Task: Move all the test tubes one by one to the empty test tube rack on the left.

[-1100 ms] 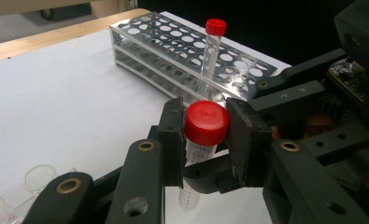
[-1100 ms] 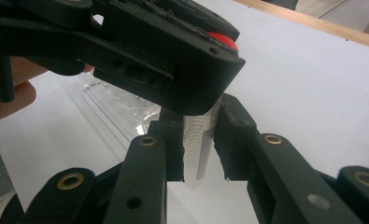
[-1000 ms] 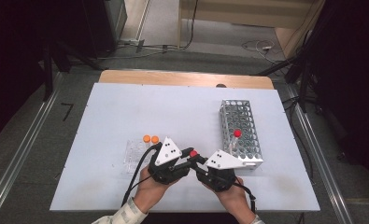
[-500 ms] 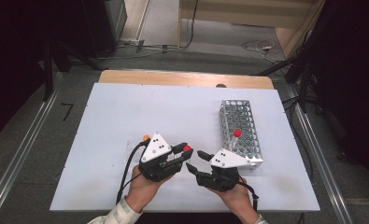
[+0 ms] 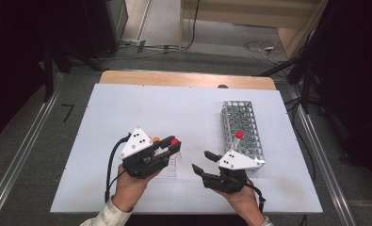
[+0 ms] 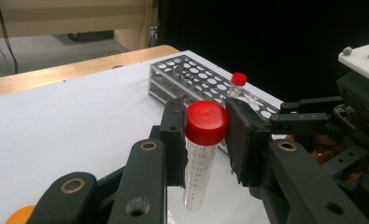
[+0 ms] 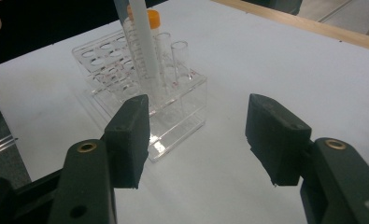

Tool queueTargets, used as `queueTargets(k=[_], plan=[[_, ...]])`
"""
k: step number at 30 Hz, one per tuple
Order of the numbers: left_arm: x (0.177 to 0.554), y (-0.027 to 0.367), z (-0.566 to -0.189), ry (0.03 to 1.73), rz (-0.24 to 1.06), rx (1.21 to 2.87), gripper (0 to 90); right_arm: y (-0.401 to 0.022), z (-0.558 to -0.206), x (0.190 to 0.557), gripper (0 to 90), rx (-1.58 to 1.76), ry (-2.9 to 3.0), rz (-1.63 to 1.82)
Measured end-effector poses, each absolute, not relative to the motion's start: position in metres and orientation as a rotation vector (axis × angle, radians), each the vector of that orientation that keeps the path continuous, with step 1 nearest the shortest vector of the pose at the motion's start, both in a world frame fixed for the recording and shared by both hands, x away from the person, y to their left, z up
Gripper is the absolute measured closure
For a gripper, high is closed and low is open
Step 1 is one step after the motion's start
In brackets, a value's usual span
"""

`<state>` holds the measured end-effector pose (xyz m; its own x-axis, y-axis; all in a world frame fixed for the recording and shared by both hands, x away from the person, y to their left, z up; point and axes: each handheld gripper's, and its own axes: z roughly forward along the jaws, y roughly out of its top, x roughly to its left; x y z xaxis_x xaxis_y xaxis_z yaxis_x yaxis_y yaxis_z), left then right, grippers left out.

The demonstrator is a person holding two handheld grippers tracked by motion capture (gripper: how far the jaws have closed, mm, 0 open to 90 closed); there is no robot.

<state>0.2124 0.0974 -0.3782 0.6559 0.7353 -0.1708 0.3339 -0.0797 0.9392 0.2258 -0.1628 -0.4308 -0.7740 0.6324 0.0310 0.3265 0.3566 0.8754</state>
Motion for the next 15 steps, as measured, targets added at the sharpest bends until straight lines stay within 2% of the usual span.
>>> queueTargets(k=[15], plan=[[0.211,0.122,-0.374,0.931,0.448,1.638,70.3,-0.167,-0.43,0.226,38.4,0.861,2.299,1.388]])
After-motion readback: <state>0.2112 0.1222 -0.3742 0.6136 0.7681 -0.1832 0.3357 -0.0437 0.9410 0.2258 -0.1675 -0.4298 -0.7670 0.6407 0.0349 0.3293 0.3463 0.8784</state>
